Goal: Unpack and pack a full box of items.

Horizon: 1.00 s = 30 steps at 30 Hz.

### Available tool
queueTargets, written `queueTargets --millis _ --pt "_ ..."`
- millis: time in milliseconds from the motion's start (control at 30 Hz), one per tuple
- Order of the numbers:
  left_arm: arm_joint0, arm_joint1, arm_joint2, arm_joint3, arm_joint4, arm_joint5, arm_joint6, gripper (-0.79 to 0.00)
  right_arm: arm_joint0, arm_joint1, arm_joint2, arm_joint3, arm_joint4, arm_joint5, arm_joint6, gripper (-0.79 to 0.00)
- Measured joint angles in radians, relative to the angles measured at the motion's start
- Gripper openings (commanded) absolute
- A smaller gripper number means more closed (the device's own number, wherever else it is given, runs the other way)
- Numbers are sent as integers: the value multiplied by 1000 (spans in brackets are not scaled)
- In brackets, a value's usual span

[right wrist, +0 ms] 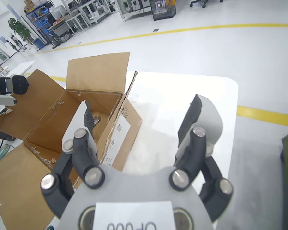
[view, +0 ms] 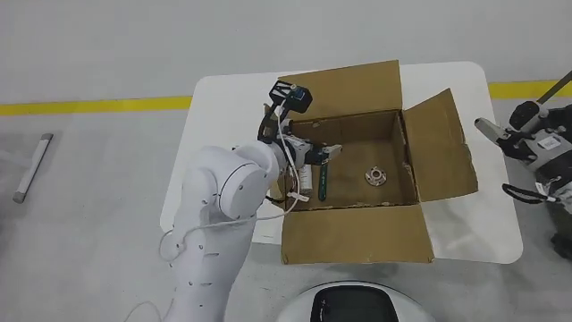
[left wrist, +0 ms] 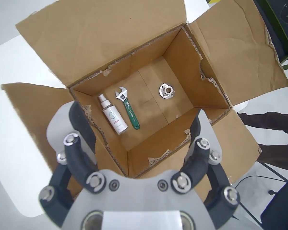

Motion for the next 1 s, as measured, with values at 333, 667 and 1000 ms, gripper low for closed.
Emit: queueTargets --millis 333,667,1000 --pt "-98 -28 158 206 -83 129 -17 0 -40 -6 30 -58 -46 5 -49 -785" --pt "-210 -58 269 507 33 304 -7 0 -70 -11 36 -75 -61 4 -54 -785" --pt "-223 -63 282 548 51 330 -7 0 -82 -15 43 -74 -69 0 -54 -785"
